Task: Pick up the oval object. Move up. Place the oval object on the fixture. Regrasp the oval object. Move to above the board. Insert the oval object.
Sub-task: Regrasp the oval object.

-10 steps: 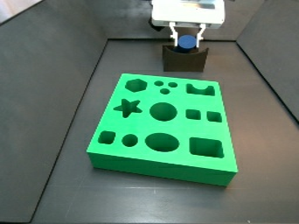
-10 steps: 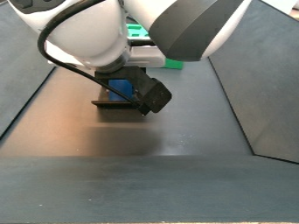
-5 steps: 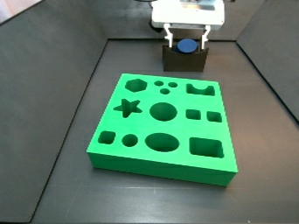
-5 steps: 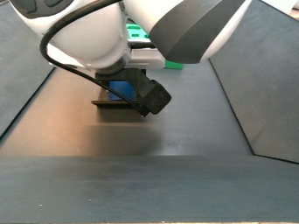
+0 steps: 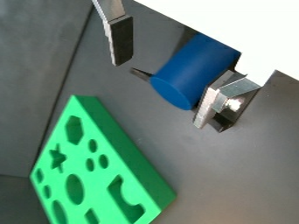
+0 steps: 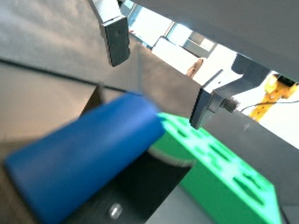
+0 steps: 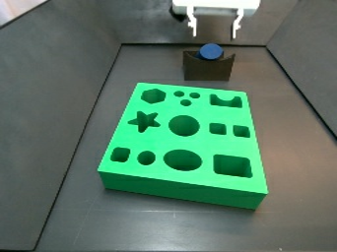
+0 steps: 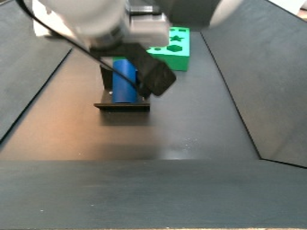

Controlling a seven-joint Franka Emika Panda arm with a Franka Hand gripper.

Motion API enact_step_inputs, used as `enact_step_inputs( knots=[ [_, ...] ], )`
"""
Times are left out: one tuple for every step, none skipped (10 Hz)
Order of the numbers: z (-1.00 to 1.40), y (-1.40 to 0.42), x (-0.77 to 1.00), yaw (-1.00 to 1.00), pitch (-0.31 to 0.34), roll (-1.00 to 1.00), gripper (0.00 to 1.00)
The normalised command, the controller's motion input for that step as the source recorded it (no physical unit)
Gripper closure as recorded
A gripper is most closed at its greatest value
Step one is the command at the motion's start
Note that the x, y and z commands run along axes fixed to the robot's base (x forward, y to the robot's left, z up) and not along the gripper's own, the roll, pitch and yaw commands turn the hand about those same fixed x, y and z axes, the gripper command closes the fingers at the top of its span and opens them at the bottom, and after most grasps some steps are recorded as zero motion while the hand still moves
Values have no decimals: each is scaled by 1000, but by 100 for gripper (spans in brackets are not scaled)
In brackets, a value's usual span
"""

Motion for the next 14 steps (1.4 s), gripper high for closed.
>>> enact_step_inputs(
  knots=[
    [855,8,-43,34,-15,-13,0],
    [727,6,-45,32,-13,-10,0],
    [396,6,-43,34,-10,-5,0],
    [199,7,-42,33,-4,-7,0],
    [618,-700,-118,34,32,1000,0],
    [548,-647,-95,34,30,1000,0],
    [407,-515,-108,33,22,1000,0],
    [208,-352,-101,33,15,1000,0],
    [80,-190,-64,33,13,1000,0],
    [57,-104,-41,33,14,1000,0],
    [29,-45,-5,34,17,1000,0],
    [15,-36,-3,34,15,1000,0],
    [5,-25,-15,34,11,1000,0],
    [6,-25,-26,35,6,1000,0]
  ],
)
